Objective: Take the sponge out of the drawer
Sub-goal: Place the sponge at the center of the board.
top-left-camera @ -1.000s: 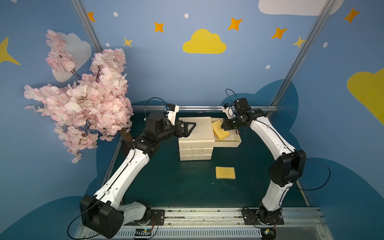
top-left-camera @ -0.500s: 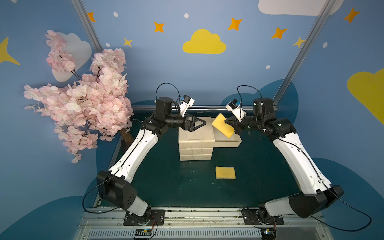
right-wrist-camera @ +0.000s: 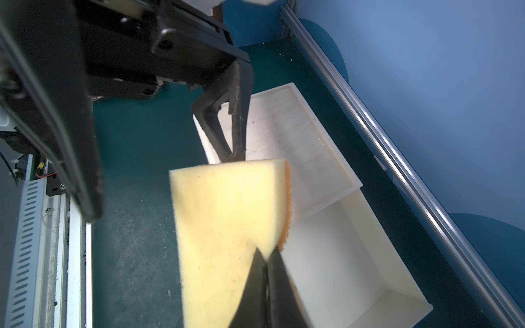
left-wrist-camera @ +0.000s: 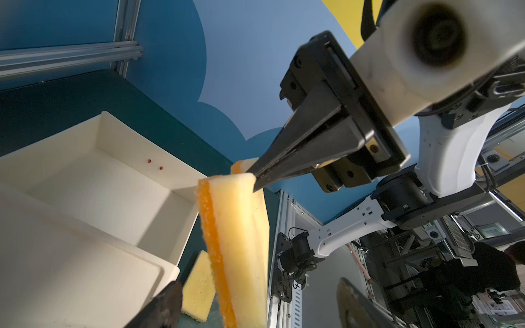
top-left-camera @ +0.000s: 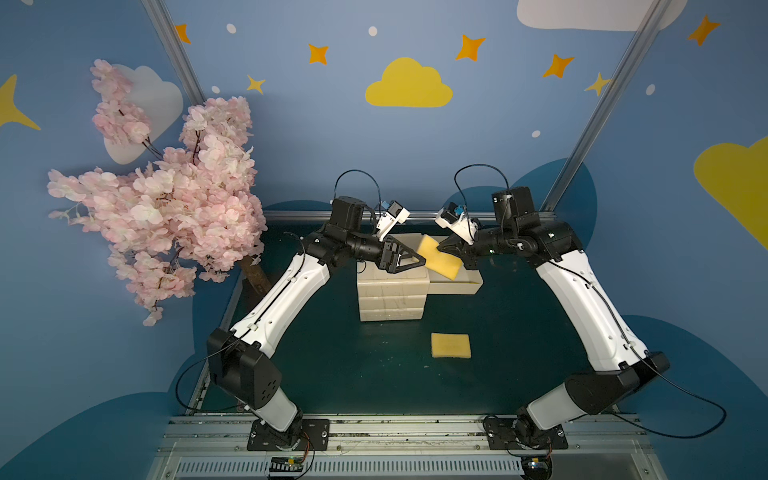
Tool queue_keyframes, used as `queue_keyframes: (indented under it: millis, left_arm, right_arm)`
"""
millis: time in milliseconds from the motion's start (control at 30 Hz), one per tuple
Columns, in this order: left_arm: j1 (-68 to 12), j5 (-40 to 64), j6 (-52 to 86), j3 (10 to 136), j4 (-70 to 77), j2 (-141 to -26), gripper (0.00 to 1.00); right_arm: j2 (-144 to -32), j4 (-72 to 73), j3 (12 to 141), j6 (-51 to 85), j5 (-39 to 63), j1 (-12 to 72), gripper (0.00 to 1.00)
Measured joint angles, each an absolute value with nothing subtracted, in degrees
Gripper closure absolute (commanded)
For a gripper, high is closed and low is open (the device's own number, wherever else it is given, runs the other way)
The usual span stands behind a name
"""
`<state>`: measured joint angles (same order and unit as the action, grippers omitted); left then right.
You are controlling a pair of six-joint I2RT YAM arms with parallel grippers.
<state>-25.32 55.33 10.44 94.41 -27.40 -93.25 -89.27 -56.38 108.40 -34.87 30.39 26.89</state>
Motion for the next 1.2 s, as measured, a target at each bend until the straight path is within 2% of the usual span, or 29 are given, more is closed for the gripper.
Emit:
queue_keyframes:
  millis: [167, 367, 567, 667, 733, 767, 800, 833, 1200]
  left_arm:
    - [-25.69, 55.57, 10.50, 95.04, -27.90, -94.87, 0.36]
    - [-26.09, 55.66, 10.68, 95.15, -28.38, -95.04, 0.63]
    - [-26.44, 55.11, 10.68, 95.35, -29.43, -95.07, 0.85]
    - [-26.41, 54.43, 10.70, 95.39, -29.74, -95.11, 0.95]
    - [-26.41, 53.63, 10.81, 95.44, -29.71, -95.11, 0.98]
    - [-26.44, 53.23, 11.00, 95.44, -29.71, -95.11, 0.98]
    - [-26.52, 52.73, 11.14, 95.39, -29.67, -95.11, 0.98]
    - [-26.57, 52.27, 11.51, 94.96, -29.10, -95.02, 0.98]
    - [-26.83, 46.00, 21.74, 81.82, -17.52, -89.56, 0.98]
  right_arm:
    - [-90.21, -58.11, 108.73, -36.25, 31.31, 27.62, 1.00]
    - [-90.41, -58.30, 108.75, -36.82, 32.25, 27.90, 1.00]
    - [-90.41, -58.30, 108.75, -37.19, 32.69, 27.92, 1.00]
    - [-90.41, -57.80, 108.68, -36.51, 32.62, 27.97, 0.81]
    - [-90.08, -55.83, 107.74, -35.33, 32.08, 27.97, 0.62]
    - [-89.73, -54.39, 106.80, -34.92, 31.48, 27.97, 0.51]
    - [-89.19, -52.66, 105.47, -34.09, 30.61, 27.97, 0.19]
    - [-88.31, -50.19, 103.55, -32.77, 29.41, 27.97, 0.13]
    - [-78.91, -24.08, 84.07, -14.31, 13.98, 25.96, 0.06]
